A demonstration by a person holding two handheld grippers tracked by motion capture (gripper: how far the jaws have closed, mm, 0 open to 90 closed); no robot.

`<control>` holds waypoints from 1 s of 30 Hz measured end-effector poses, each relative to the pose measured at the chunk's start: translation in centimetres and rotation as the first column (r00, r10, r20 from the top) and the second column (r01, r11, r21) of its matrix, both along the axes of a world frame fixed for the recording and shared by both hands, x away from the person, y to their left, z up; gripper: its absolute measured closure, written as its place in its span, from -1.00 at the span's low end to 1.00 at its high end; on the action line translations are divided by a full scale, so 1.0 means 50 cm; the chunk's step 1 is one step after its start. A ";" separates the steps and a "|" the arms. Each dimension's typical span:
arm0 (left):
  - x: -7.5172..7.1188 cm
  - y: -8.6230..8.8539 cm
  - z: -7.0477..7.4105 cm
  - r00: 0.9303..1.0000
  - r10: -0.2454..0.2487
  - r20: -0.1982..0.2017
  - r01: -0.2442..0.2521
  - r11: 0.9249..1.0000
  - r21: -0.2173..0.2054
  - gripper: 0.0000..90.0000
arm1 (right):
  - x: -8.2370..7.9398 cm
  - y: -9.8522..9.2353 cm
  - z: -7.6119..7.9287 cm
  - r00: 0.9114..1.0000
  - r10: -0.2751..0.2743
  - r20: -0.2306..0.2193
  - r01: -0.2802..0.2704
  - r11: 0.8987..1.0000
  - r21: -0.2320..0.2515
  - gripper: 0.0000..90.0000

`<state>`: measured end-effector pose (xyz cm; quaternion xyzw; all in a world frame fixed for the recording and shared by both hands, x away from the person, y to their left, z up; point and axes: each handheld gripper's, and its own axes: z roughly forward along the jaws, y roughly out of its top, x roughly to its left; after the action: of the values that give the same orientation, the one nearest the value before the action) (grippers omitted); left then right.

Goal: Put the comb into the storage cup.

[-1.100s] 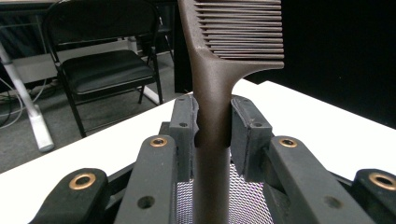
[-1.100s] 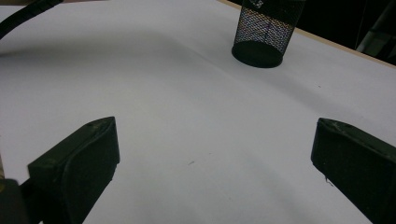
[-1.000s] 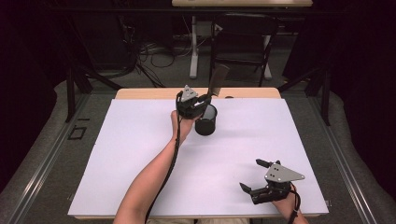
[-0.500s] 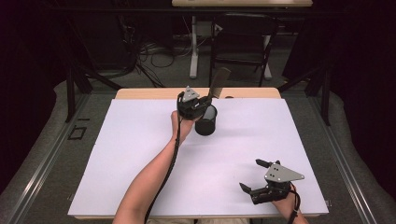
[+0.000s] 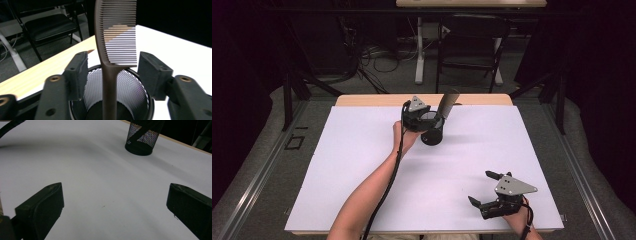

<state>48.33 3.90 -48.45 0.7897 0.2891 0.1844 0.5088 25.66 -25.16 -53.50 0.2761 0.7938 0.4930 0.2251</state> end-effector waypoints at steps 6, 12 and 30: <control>-0.015 0.015 0.011 1.000 -0.008 0.004 0.008 0.999 0.033 -0.38 | 0.001 0.001 -0.001 1.000 0.001 0.001 -0.001 1.000 -0.002 -0.98; -0.030 0.033 0.024 0.999 -0.032 0.001 0.032 0.999 0.043 -0.65 | 0.002 0.001 -0.001 1.000 -0.002 -0.005 0.002 1.000 -0.005 -0.98; -0.069 0.081 0.035 0.999 -0.029 -0.036 0.032 0.997 0.077 -0.94 | 0.002 0.002 -0.001 1.000 0.000 -0.002 0.000 1.000 -0.007 -0.98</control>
<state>44.90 7.95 -46.71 0.8162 0.2784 0.1739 0.4755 25.73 -25.04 -53.57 0.2759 0.7957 0.4898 0.2254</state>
